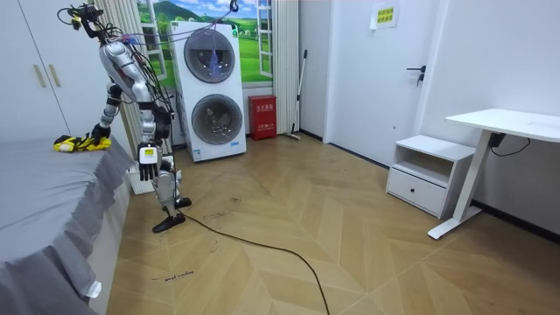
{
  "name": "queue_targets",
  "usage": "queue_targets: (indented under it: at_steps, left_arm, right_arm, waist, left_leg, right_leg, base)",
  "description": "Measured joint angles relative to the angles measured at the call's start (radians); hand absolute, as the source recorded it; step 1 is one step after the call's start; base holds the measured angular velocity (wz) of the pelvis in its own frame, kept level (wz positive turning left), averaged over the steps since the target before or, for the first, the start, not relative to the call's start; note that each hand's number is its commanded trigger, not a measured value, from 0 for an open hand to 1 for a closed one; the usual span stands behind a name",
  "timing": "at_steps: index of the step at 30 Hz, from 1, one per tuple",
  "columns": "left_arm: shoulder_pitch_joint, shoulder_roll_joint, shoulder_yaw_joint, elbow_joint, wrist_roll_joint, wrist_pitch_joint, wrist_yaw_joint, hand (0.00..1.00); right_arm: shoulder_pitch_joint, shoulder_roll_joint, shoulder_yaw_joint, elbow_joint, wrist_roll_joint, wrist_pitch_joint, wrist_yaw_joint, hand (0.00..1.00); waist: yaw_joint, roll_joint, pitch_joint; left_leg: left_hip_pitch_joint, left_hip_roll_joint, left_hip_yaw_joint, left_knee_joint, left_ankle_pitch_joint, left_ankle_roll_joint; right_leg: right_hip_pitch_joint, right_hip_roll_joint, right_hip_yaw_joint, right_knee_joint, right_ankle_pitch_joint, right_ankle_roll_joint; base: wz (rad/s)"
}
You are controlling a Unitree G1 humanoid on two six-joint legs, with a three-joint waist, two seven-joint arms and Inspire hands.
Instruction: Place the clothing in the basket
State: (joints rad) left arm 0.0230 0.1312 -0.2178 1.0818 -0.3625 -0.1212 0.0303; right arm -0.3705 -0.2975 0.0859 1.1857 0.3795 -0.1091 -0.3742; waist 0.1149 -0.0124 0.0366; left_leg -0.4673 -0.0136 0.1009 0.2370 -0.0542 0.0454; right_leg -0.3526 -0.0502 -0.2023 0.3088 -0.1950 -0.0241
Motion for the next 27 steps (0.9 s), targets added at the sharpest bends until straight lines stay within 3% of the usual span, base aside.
queue_targets:
  at_steps: [12,18,21,23,26,27]
  left_arm:
    - [0.000,0.005,0.011,0.001,-0.019,0.000,-0.003,0.00]
    - [0.012,0.014,0.051,0.019,-0.014,0.008,-0.001,0.00]
    - [0.036,0.027,0.093,-0.008,0.024,0.008,0.009,0.00]
    - [0.064,0.030,0.110,-0.024,0.066,0.010,0.033,0.00]
    - [0.099,0.029,0.119,-0.034,0.097,0.012,0.042,0.00]
    - [0.106,0.029,0.120,-0.039,0.100,0.013,0.043,0.00]
  right_arm:
    - [-0.041,-0.031,-0.021,-0.049,0.013,0.014,0.020,1.00]
    - [0.025,-0.029,-0.072,-0.272,0.011,0.015,0.028,1.00]
    - [0.100,-0.027,-0.082,-0.418,0.010,0.017,0.043,1.00]
    - [0.176,-0.027,-0.100,-0.549,-0.016,0.017,0.055,1.00]
    - [0.270,-0.026,-0.136,-0.678,-0.019,0.019,0.068,1.00]
    - [0.289,-0.026,-0.146,-0.706,-0.015,0.020,0.073,1.00]
  waist:
    - [-0.011,-0.003,0.0012]
    - [-0.047,-0.014,0.0010]
    - [-0.068,-0.042,-0.0040]
    - [-0.097,-0.064,-0.0134]
    - [-0.116,-0.077,-0.0260]
    - [-0.119,-0.077,-0.0260]
  left_leg:
    - [0.003,-0.002,0.007,-0.002,0.009,0.002]
    - [0.073,-0.016,0.009,-0.020,0.008,0.002]
    - [0.136,-0.018,0.019,-0.044,0.008,0.002]
    - [0.184,-0.019,0.040,-0.045,-0.002,0.004]
    - [0.264,-0.016,0.059,-0.047,-0.032,-0.001]
    - [0.280,-0.015,0.062,-0.047,-0.039,-0.003]
  right_leg:
    - [0.004,-0.003,0.007,-0.003,-0.009,0.000]
    - [0.080,-0.012,0.007,-0.030,-0.016,0.009]
    - [0.135,-0.014,0.011,-0.063,-0.017,0.011]
    - [0.194,-0.013,0.014,-0.085,-0.016,0.013]
    - [0.283,-0.005,0.037,-0.125,-0.015,0.016]
    - [0.297,-0.004,0.040,-0.126,-0.015,0.016]
  base:
    - [0.01]
    - [0.03]
    - [-0.03]
    - [-0.05]
    - [-0.20]
    - [-0.32]
